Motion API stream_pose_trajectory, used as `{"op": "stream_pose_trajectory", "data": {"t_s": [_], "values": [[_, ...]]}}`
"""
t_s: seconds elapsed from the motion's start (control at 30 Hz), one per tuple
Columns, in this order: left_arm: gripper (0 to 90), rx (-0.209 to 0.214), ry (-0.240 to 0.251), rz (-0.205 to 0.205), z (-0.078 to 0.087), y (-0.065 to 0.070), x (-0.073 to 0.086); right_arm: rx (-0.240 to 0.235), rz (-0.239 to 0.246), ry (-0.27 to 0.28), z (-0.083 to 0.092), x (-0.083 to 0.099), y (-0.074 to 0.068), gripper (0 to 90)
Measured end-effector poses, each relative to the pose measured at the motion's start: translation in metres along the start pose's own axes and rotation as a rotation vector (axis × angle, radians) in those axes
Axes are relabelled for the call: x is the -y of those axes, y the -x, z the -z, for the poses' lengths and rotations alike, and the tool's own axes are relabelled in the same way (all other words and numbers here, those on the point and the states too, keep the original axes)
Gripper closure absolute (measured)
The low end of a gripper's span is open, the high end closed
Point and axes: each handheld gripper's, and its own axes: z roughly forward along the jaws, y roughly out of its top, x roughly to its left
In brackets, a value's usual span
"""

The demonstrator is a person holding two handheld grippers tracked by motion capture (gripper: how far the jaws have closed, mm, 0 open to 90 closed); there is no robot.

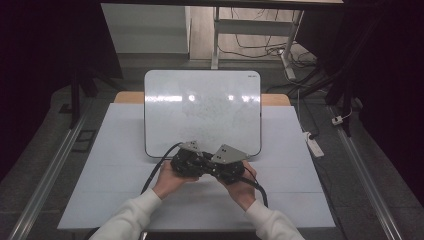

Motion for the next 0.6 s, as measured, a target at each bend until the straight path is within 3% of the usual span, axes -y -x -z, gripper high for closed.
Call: {"op": "stream_pose_trajectory", "data": {"t_s": [0.07, 0.1, 0.17, 0.3, 0.47, 0.6], "values": [[75.2, -0.013, 0.012, -0.005, 0.001, 0.000, 0.001, 0.001, -0.006, 0.009, 0.001, 0.000, 0.001, 80.5], [69.3, -0.022, 0.017, -0.005, 0.002, 0.001, 0.001, 0.011, 0.000, 0.015, 0.002, 0.000, 0.002, 80.5], [55.5, -0.066, 0.025, -0.018, 0.005, 0.004, 0.002, 0.029, -0.003, 0.034, 0.007, -0.001, 0.005, 80.5], [39.9, -0.172, 0.057, -0.050, 0.022, 0.013, 0.010, 0.067, -0.045, 0.071, 0.020, -0.006, 0.022, 80.5], [32.7, -0.294, 0.077, -0.065, 0.053, 0.018, 0.035, 0.138, -0.115, 0.107, 0.037, -0.014, 0.054, 80.5], [31.9, -0.363, 0.067, -0.051, 0.075, 0.018, 0.063, 0.188, -0.169, 0.114, 0.043, -0.026, 0.086, 80.5]]}}
